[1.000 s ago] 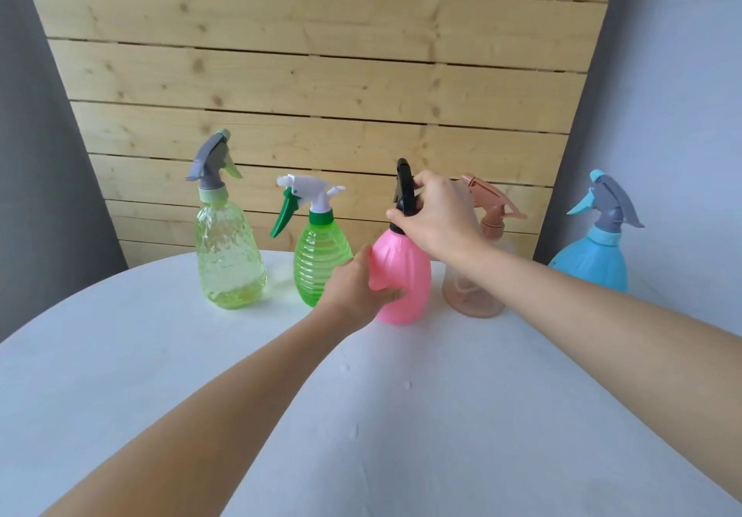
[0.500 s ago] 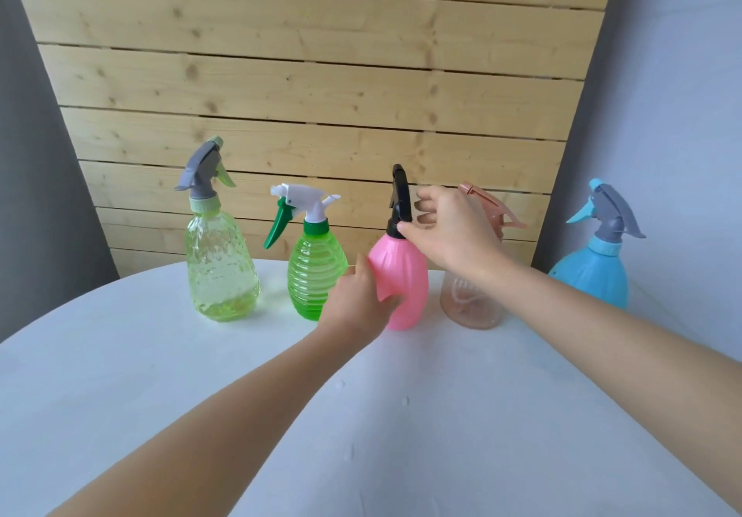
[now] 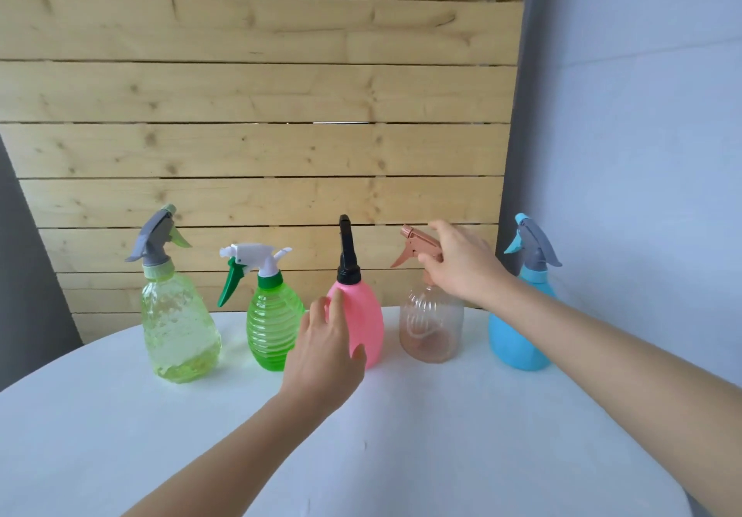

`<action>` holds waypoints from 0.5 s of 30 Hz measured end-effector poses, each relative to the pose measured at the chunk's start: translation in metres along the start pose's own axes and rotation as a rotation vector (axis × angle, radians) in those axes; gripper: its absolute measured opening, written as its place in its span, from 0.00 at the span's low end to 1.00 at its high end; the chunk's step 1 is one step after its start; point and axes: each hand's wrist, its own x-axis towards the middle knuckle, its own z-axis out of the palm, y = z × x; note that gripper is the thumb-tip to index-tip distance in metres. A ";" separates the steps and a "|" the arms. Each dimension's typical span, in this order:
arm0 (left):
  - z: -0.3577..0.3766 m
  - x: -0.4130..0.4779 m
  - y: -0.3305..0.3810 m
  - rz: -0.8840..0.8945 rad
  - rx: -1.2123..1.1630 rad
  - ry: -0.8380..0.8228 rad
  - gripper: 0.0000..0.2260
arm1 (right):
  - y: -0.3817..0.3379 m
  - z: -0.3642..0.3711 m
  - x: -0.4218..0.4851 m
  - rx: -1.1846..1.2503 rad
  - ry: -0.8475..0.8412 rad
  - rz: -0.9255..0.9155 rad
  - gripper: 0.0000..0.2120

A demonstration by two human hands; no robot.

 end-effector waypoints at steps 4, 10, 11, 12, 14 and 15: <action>0.002 0.002 -0.001 0.002 0.020 0.008 0.34 | 0.012 0.010 0.005 0.079 0.096 0.013 0.09; 0.000 0.004 0.001 -0.018 0.009 -0.043 0.34 | 0.018 0.011 0.004 0.198 0.166 0.017 0.10; -0.003 0.004 0.002 -0.029 0.004 -0.056 0.34 | 0.018 0.010 0.003 0.211 0.179 0.012 0.09; -0.003 0.004 0.003 -0.043 -0.008 -0.069 0.33 | 0.017 0.011 0.002 0.214 0.189 0.008 0.09; -0.009 0.002 0.007 -0.071 0.004 -0.068 0.30 | 0.015 0.004 -0.004 0.234 0.233 -0.022 0.08; -0.012 0.000 0.011 -0.079 0.019 -0.059 0.29 | 0.013 -0.003 -0.008 0.253 0.260 -0.038 0.08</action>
